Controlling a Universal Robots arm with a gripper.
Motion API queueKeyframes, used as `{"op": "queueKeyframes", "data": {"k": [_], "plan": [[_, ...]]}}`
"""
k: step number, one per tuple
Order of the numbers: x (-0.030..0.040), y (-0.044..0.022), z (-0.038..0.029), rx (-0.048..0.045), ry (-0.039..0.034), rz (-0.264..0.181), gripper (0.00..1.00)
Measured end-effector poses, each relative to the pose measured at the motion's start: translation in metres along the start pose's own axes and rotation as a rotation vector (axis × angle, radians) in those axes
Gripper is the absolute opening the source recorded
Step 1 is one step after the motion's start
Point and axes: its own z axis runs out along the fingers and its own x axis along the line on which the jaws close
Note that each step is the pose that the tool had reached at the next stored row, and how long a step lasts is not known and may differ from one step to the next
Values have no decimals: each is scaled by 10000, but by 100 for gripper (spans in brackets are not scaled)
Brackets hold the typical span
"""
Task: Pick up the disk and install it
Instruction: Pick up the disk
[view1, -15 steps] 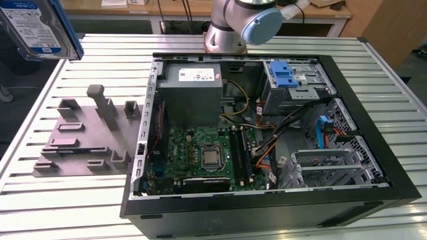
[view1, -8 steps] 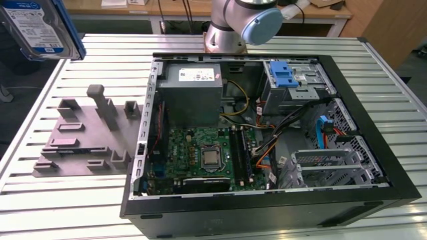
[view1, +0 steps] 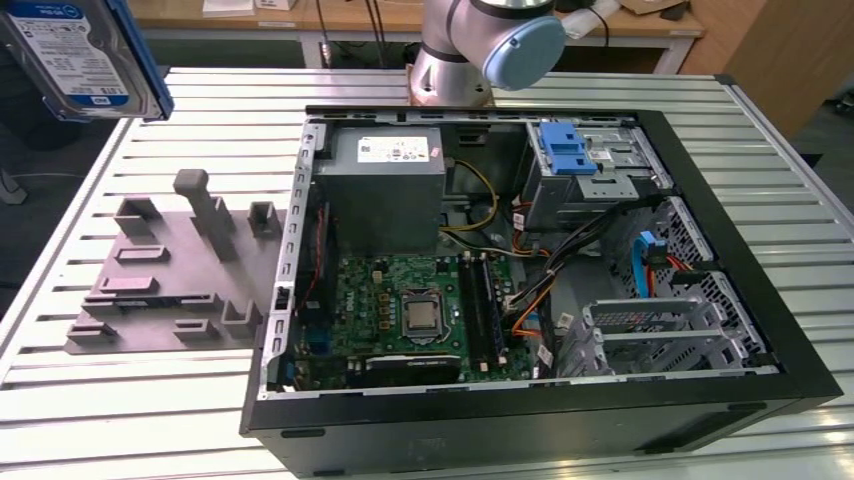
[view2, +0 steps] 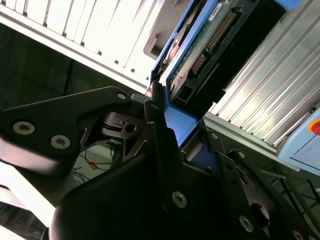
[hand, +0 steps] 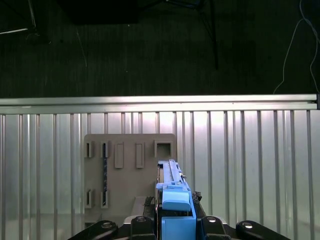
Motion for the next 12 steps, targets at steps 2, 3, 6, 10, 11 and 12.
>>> {"op": "queueKeyframes", "data": {"k": [2, 3, 6, 10, 11, 12], "plan": [[0, -3, 0, -1, 0, 0, 36], [0, -7, 0, -1, 0, 0, 36], [-1, -24, -1, -1, 0, -1, 36], [-1, -41, -1, 0, -1, 0, 36], [-1, -43, -1, 0, -1, 0, 36], [-1, -45, -1, 0, -1, 0, 36]]}}
